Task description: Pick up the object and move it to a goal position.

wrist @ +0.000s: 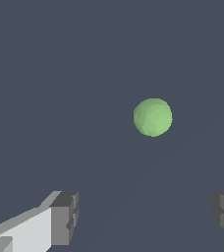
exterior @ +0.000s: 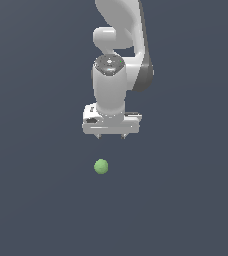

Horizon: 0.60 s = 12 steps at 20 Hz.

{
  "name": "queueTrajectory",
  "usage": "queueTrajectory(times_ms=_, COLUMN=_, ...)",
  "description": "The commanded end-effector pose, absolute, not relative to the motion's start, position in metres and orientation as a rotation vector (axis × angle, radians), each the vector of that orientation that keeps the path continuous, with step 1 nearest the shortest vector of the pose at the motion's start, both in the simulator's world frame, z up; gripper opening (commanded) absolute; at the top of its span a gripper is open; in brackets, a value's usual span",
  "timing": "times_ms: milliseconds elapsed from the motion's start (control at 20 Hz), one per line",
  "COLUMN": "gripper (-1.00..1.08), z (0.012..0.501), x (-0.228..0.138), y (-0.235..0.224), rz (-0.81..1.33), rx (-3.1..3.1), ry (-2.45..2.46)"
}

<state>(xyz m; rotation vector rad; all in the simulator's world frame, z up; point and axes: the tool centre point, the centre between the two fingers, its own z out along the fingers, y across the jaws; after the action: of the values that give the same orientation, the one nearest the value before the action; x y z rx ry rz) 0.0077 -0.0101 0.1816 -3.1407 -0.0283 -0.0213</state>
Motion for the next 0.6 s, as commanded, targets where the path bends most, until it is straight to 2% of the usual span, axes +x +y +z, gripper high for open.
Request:
queueTrajectory(times_ms=0, gripper=1.00, z=0.182, x=0.008, y=-0.010, rz=-0.021, rx=-3.141, ry=-0.028)
queueTrajectory(times_ms=550, gripper=1.00, z=0.191, x=0.004, y=0.012, rz=-0.004, rx=-3.149, ry=-0.120)
